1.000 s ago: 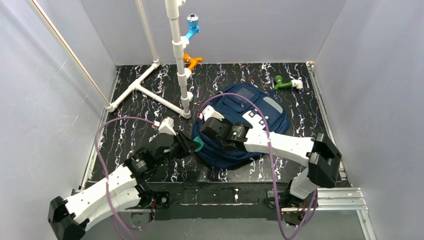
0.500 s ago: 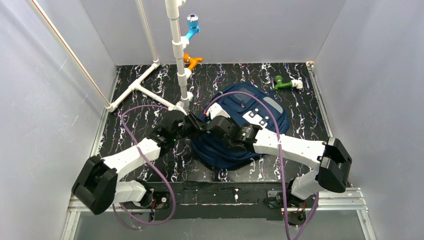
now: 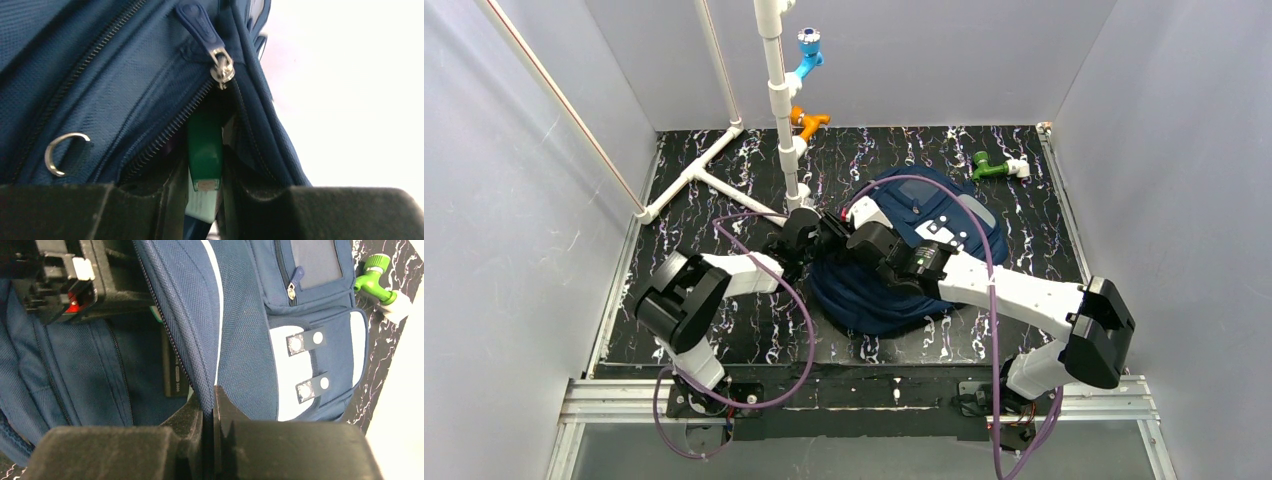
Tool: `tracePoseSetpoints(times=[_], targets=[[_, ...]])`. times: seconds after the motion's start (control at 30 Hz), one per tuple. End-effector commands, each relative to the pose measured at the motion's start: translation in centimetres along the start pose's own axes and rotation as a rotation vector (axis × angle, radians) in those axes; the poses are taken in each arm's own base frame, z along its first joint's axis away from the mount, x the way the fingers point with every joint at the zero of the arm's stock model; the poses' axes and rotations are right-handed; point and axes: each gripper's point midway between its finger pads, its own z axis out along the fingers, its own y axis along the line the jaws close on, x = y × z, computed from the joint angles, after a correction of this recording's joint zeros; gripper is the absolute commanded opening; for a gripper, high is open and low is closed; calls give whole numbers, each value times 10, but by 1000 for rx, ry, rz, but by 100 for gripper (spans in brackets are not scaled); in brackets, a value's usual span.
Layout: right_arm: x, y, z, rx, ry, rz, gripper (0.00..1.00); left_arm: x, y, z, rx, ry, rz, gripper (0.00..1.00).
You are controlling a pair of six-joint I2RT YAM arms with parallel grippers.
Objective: Pack the student bag
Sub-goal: Place the stationery in the student bag.
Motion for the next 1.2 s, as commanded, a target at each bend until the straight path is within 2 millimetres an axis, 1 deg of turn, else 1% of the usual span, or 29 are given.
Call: tracePoseSetpoints(times=[0.0,0.07,0.13,0.3,0.37,0.43,0.5,0.57,0.67,0.77,0.83,0.87,0.9,0.97,1.03,1.07,1.1,1.13,1.17], targets=[[-38,-1,-22,-52,-130,121,1,-22,-38,20,117,-70,-37,0],[-38,-2,-22,-55,-128,121,1,-22,-34,25,105,-61,-54,0],[-37,0,-21,-62,-126,119,1,-22,-30,27,96,-63,-60,4],[-34,2,-18,-67,-115,111,1,-27,-28,25,91,-96,-38,5],[-33,3,-18,-71,-114,110,1,-30,-28,23,92,-115,-41,0],[-34,2,-19,-71,-116,111,1,-38,-30,18,95,-168,-35,0],[-35,2,-19,-72,-118,113,1,-40,-36,15,108,-179,-22,0],[-35,2,-20,-75,-120,114,1,-38,-37,16,112,-173,-34,0],[-35,4,-20,-84,-118,114,1,-31,-37,18,115,-185,-23,0],[-35,4,-20,-89,-117,114,1,-30,-40,20,129,-229,-11,0],[-35,5,-20,-94,-116,113,1,-28,-45,24,142,-223,-4,14],[-34,5,-21,-95,-115,114,1,-27,-44,25,140,-216,-7,23],[-34,5,-21,-95,-113,113,1,-27,-43,26,138,-212,-15,29],[-34,5,-21,-97,-112,112,1,-26,-39,22,130,-220,-13,39],[-33,4,-22,-99,-114,115,1,-26,-35,14,125,-232,-9,46],[-33,4,-23,-100,-116,117,1,-25,-35,10,123,-231,-4,67],[-34,4,-23,-101,-119,119,1,-23,-33,7,116,-228,5,93],[-34,5,-23,-104,-119,119,1,-22,-32,3,106,-223,16,98],[-34,5,-23,-104,-118,117,1,-20,-33,-1,104,-219,28,98]])
